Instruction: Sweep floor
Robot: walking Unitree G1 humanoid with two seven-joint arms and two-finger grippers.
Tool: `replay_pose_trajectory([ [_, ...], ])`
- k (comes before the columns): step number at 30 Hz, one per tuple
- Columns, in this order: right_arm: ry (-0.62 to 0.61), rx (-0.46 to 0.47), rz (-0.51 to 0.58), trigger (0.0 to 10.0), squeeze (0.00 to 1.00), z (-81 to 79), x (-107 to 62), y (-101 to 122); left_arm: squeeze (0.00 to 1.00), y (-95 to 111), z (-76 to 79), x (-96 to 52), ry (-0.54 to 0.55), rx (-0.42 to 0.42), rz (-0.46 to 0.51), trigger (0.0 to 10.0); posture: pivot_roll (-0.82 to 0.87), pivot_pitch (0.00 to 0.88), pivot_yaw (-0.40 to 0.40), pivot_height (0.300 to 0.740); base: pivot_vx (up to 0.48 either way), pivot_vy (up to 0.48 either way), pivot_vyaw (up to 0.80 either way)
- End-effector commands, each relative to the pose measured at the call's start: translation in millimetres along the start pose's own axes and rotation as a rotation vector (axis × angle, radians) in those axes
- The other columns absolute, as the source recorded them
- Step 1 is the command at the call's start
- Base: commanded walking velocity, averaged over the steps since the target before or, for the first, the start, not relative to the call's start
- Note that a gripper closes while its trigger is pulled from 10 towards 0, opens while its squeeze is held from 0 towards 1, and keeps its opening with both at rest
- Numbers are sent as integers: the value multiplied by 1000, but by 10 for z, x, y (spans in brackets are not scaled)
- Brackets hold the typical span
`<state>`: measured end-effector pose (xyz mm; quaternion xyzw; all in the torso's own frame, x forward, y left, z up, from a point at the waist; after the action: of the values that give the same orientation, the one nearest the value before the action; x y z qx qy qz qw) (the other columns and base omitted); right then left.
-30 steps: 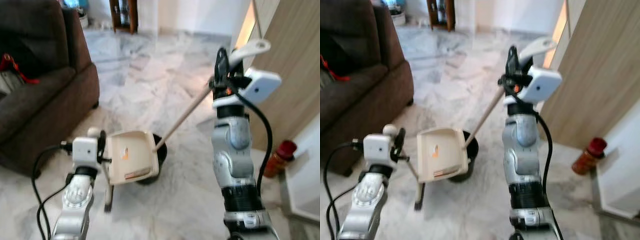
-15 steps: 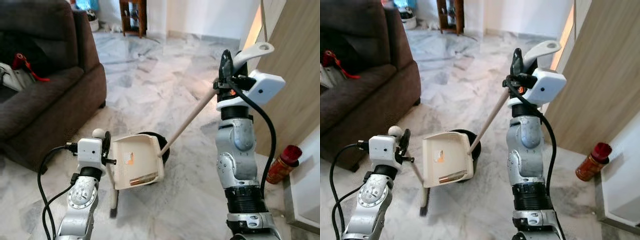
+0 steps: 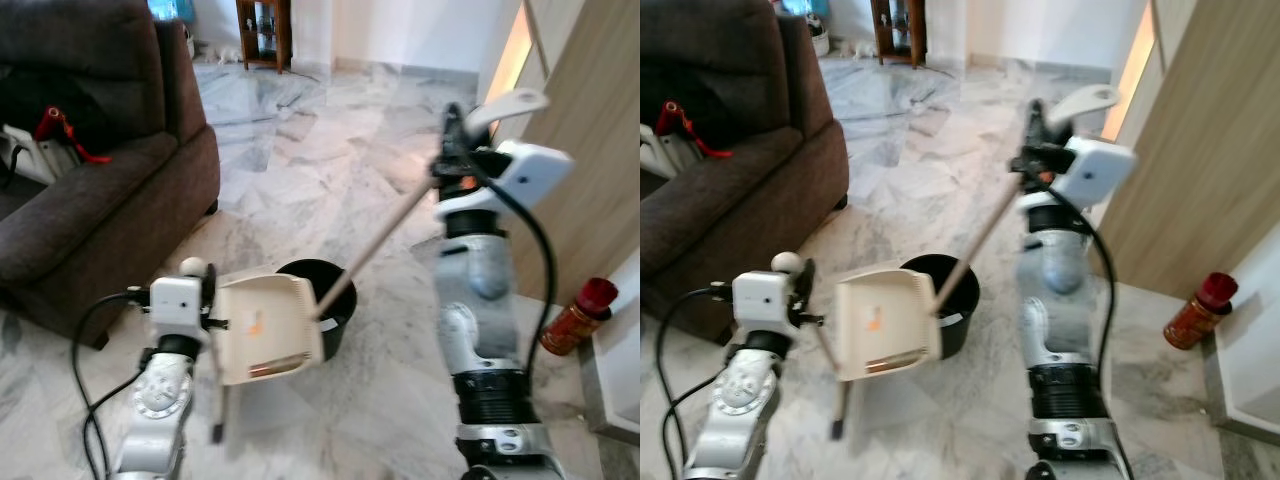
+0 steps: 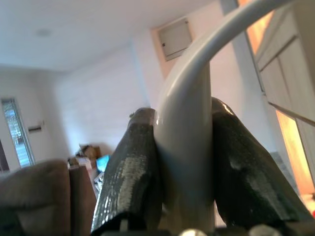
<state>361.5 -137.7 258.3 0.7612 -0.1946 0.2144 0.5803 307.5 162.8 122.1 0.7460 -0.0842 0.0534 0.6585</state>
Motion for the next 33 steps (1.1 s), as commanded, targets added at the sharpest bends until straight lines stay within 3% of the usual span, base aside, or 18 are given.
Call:
replay_pose_trajectory([
  [1, 25, 69, 57, 10000, 0, -162, 52, 122, 0, 140, -92, 32, 21, 25, 57, 10000, 147, 46, 6, 740, 0, 416, 0],
  [9, 16, 77, 31, 10000, 0, -153, 53, 81, 0, 145, -90, 35, 22, 25, 58, 10000, 149, 46, 6, 740, 0, 421, 0],
  [15, 13, 80, 19, 10000, 0, -156, 58, 63, 0, 151, -89, 32, 21, 25, 61, 10000, 149, 46, 6, 740, 0, 413, -761],
  [33, -38, 42, 35, 10000, 0, -85, 71, 88, 0, 176, -78, 34, 16, 29, 73, 10000, 151, 47, 8, 740, 0, 0, 0],
])
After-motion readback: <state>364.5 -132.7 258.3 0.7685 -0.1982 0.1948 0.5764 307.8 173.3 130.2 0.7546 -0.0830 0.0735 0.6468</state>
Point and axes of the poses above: a point about 5 cm out from each wrist's last joint towards the gripper, its own x axis pointing out of the wrist towards the gripper, its own y axis along the axis of the wrist's last joint, z = x × y, the point moved 3 cm from there along x, pointing out of the wrist towards the gripper, and after that the axes turned 1 degree about x, right-handed, at the moved point
